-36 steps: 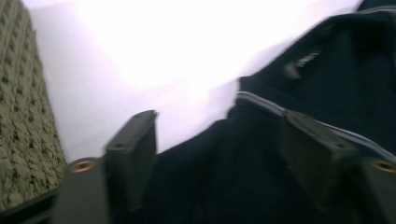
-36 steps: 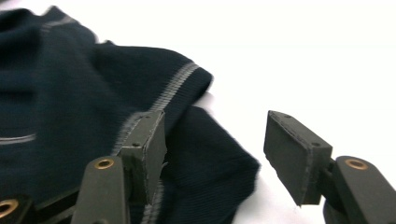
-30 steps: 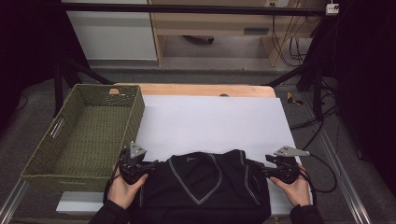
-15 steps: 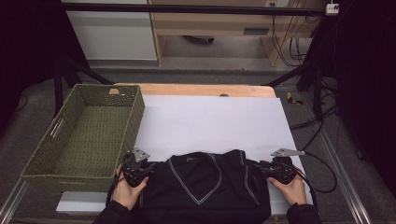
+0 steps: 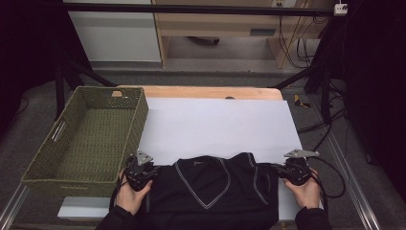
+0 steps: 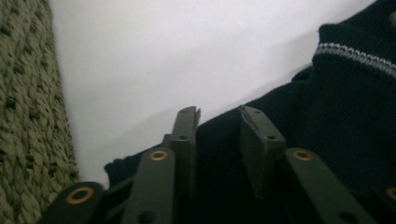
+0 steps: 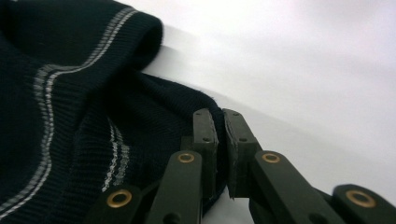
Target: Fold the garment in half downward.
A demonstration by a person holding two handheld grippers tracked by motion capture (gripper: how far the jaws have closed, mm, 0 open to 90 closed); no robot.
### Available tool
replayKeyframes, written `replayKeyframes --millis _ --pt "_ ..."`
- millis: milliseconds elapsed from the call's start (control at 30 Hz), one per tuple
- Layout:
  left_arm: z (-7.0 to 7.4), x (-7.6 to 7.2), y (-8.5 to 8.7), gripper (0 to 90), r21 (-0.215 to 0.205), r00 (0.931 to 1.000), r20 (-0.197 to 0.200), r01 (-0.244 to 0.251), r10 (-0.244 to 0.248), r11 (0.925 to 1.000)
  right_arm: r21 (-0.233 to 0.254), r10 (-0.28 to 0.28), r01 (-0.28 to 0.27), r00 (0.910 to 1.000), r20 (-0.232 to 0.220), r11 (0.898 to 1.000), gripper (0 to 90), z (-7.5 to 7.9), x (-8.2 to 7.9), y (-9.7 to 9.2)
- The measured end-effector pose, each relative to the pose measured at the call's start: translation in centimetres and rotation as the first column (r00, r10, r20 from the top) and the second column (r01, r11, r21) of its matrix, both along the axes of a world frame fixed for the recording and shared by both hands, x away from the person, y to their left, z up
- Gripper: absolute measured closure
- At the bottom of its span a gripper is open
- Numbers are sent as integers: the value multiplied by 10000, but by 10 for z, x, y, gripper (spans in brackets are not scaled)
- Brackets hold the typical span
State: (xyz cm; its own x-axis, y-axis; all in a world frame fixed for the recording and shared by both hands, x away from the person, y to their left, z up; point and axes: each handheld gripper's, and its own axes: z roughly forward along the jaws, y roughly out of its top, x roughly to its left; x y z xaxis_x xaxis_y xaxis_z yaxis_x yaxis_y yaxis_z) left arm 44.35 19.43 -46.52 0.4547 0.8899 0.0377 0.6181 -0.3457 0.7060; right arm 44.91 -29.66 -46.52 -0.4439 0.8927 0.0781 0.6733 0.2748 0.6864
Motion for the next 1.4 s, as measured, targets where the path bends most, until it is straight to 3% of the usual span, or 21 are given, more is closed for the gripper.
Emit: replayKeyframes --millis 133,233,333,433,567,600,667,733,800,1033,1200,1333,1400 --pt "1 2 0 449 125 9994 -1 -354 354 9993 -214 -318 321 9994 152 9993 854 2 2 -7" --pt "-3 4 0 340 558 9972 -32 -739 742 9957 -263 -202 206 9997 166 9994 852 1 2 -7" --pt "-7 6 0 319 680 9952 57 -982 981 9928 -327 27 -24 10000 85 9995 848 -3 1 -5" --pt "-10 9 1 315 348 9932 120 -1166 1162 9926 -187 147 -145 9999 91 9997 844 -3 -1 -4" --pt "-12 10 3 355 -180 9946 -121 -1034 1032 9945 158 168 -167 9999 -28 9997 838 -4 -2 -7" --pt "-12 10 4 409 -477 9953 -246 -946 935 9944 199 166 -166 9999 -4 9997 836 -5 -2 -7" --pt "-12 9 5 469 -540 9967 -240 -786 774 9954 233 245 -246 9997 18 9994 831 -5 -3 -6" --pt "-11 7 3 576 -717 9984 -339 -480 456 9963 269 232 -235 9997 97 9994 830 -6 -3 -6" --pt "-11 6 3 766 -916 9991 -383 -233 199 9955 276 248 -252 9996 145 9993 830 -6 -3 -6" --pt "-7 6 1 822 -436 9995 -301 -38 25 9990 244 273 -278 9995 183 9993 840 -4 -3 -6" --pt "4 8 -3 827 -199 9992 399 -90 98 9998 236 151 -162 9989 446 9996 847 2 0 -7" --pt "9 18 -6 828 -428 9988 483 -48 68 9991 121 -7 -2 9973 740 9999 850 9 4 -10" --pt "9 24 -6 828 -777 9992 376 -73 103 9969 79 -221 216 9963 833 9997 851 13 7 -15"
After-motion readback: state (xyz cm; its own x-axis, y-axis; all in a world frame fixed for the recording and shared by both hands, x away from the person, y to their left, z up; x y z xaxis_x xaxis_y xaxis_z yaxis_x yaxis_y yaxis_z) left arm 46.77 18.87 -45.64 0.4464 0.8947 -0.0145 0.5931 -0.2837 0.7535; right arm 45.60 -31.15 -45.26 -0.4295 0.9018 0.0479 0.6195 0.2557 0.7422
